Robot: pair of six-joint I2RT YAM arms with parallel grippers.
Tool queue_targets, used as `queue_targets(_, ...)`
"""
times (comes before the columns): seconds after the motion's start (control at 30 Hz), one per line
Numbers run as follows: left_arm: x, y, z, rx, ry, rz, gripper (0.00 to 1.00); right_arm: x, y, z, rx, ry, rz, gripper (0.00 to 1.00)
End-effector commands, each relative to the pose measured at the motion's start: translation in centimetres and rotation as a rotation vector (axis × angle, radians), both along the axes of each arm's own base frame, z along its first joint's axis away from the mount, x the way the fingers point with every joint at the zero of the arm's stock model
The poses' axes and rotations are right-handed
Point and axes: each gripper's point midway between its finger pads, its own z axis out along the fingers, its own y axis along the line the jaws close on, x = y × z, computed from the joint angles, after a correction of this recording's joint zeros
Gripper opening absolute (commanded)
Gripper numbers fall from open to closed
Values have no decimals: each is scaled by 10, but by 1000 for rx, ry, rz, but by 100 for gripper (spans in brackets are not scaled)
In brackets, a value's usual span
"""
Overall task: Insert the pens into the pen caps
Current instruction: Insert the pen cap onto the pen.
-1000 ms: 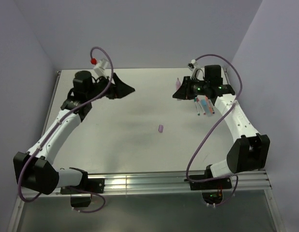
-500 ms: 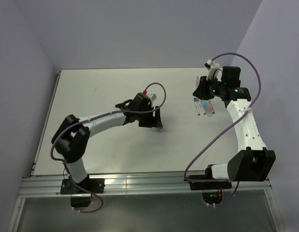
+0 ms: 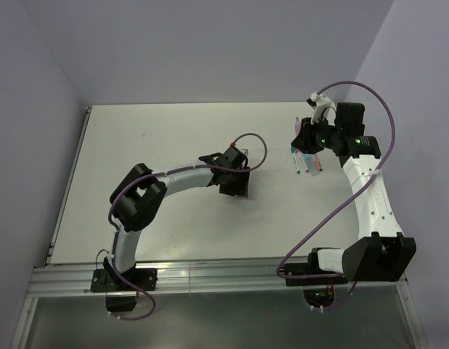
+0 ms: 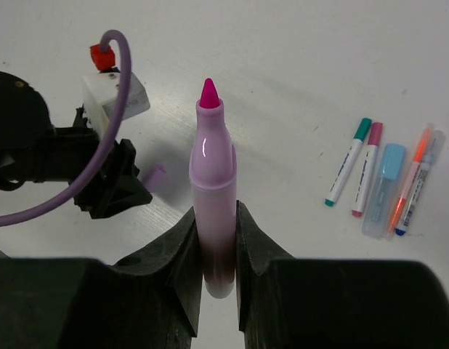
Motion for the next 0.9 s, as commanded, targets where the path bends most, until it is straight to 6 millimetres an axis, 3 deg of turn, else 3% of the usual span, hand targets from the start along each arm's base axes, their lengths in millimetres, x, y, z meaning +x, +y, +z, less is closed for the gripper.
queue_targets(0.0, 11, 0, -1, 44, -38, 7, 58, -6, 0, 11, -17, -48, 24, 0)
queue_targets(0.17, 8, -9, -11, 78, -48, -21, 56, -4, -4, 10, -27, -47, 18, 0)
queue_targets(0.33, 13, -1, -27, 168, -66, -8, 48, -3, -7, 11, -40, -52, 14, 0)
queue_targets(0.53, 2, 11, -39, 229, -68, -16, 36, 1, -11, 15, -50, -55, 5, 0)
queue_targets(0.63, -3, 12, -40, 242, -74, -42, 23, 1, -10, 12, -41, -39, 10, 0)
queue_targets(0.67, -3, 11, -40, 244, -78, -51, 14, 0, -9, 11, -39, -36, 17, 0)
queue_targets(0.73, 2, 11, -32, 249, -121, -102, 2, -6, -1, 11, -19, -35, 70, 0)
queue_targets(0.8, 9, 14, -18, 270, -179, -150, 0, -12, 5, 11, -18, -49, 123, 0)
queue_targets(0.87, 12, 10, 21, 240, -250, -205, 0, -19, 13, 8, 14, -38, 173, 0)
